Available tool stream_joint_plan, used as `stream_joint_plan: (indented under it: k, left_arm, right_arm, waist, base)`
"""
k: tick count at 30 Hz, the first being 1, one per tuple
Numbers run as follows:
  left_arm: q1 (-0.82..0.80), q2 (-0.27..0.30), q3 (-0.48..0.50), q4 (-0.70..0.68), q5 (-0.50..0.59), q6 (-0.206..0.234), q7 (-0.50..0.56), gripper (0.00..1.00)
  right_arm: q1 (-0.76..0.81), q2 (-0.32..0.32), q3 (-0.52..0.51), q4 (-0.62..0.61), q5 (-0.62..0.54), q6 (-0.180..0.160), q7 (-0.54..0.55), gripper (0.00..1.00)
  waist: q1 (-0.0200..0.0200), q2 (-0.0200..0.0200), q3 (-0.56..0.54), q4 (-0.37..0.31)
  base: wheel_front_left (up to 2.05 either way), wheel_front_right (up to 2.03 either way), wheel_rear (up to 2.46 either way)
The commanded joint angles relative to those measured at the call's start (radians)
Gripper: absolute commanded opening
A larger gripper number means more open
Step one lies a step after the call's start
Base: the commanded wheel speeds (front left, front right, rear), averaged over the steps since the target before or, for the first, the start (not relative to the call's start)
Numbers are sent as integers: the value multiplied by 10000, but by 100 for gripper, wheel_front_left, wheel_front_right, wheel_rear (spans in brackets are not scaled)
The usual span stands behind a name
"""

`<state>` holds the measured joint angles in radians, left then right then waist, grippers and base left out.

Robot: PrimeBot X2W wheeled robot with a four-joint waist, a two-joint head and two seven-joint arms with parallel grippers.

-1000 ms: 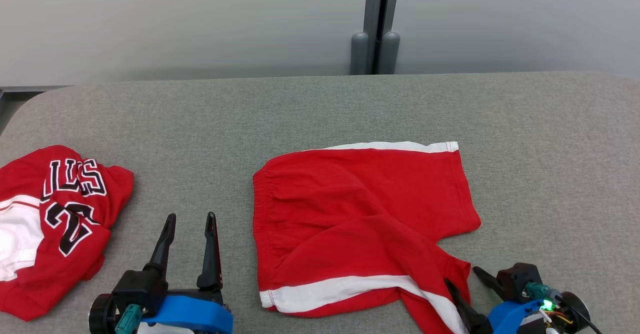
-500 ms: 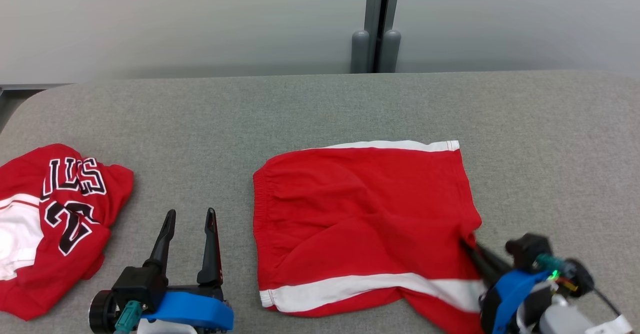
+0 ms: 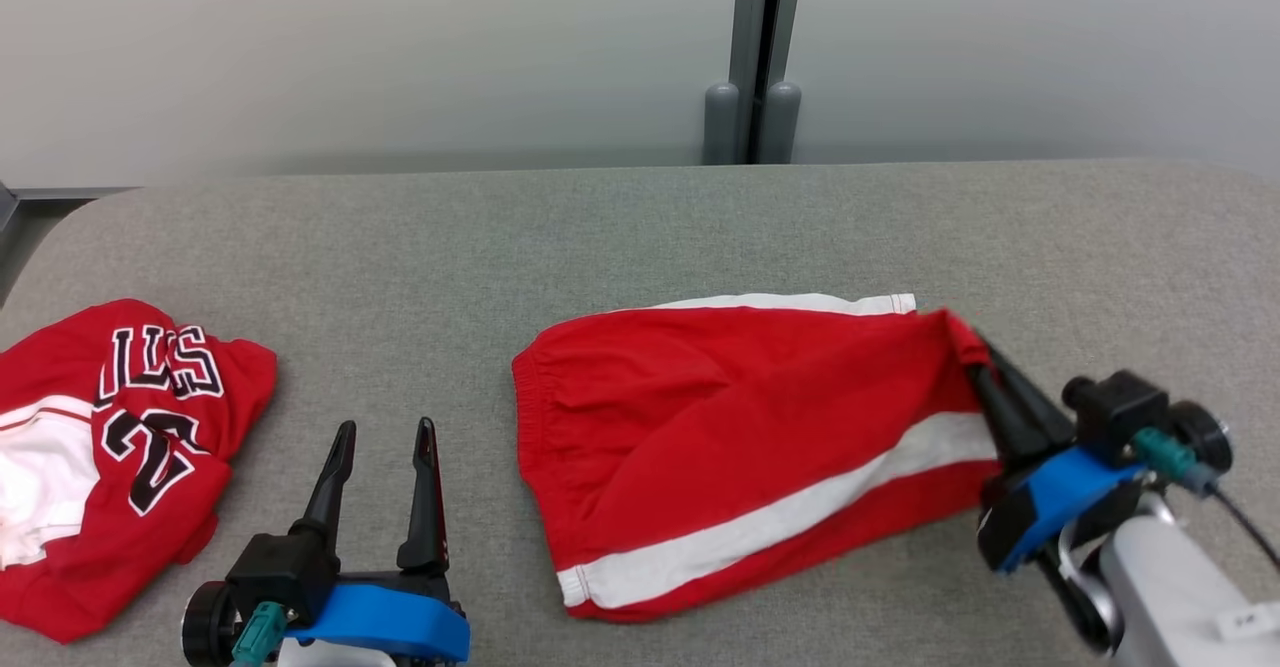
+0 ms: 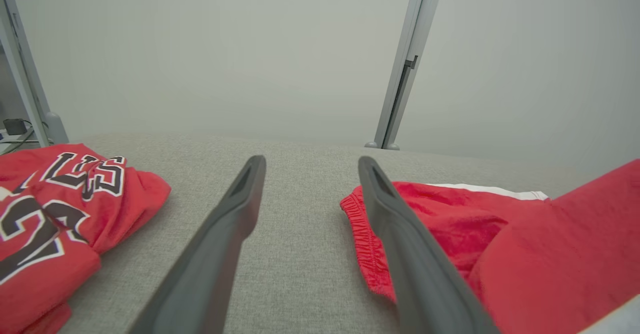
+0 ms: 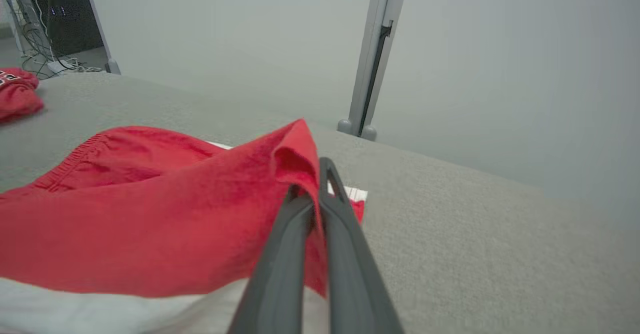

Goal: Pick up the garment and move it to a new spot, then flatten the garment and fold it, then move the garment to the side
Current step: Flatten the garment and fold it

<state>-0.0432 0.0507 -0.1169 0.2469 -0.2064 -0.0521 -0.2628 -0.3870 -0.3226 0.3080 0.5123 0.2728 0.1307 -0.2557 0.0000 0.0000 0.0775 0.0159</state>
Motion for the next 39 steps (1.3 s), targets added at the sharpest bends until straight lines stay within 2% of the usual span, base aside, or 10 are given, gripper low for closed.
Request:
stream_joint_plan:
  k: [1, 11, 16, 17, 18, 29, 39]
  left_arm:
    - [62, -8, -49, 12, -34, 58, -29, 100]
    - [350, -6, 6, 16, -75, 64, -29, 100]
    - [340, -6, 53, -21, -12, 37, -29, 100]
    - [318, -6, 42, -20, -3, 33, -29, 100]
    - [293, -6, 33, -27, 0, 36, -29, 100]
    - [216, -6, 6, 36, 20, 15, -29, 100]
    - [272, -7, 28, 23, 67, 5, -29, 100]
  right_arm:
    - [447, 76, 118, -53, -99, 2, -44, 0]
    - [2607, 384, 698, -590, 110, 2, -80, 0]
    - [3105, 371, 836, -739, 223, 2, 21, 0]
    - [3103, 394, 788, -778, 246, 2, 13, 13]
    - [3087, 434, 740, -860, 296, 2, 1, 100]
    - [3102, 254, -55, -2030, 346, 2, -92, 100]
    - [2612, 187, -812, -1664, 248, 2, 531, 100]
  waist:
    - [0, 0, -38, 4]
    - [0, 0, -233, -178]
    - [0, 0, -227, -421]
    - [0, 0, -221, -458]
    - [0, 0, -214, -492]
    - [0, 0, -272, -564]
    - [0, 0, -305, -438]
  base:
    - [0, 0, 0]
    - [0, 0, 0]
    - [0, 0, 0]
    - [0, 0, 0]
    - [0, 0, 0]
    - [0, 0, 0]
    - [0, 0, 0]
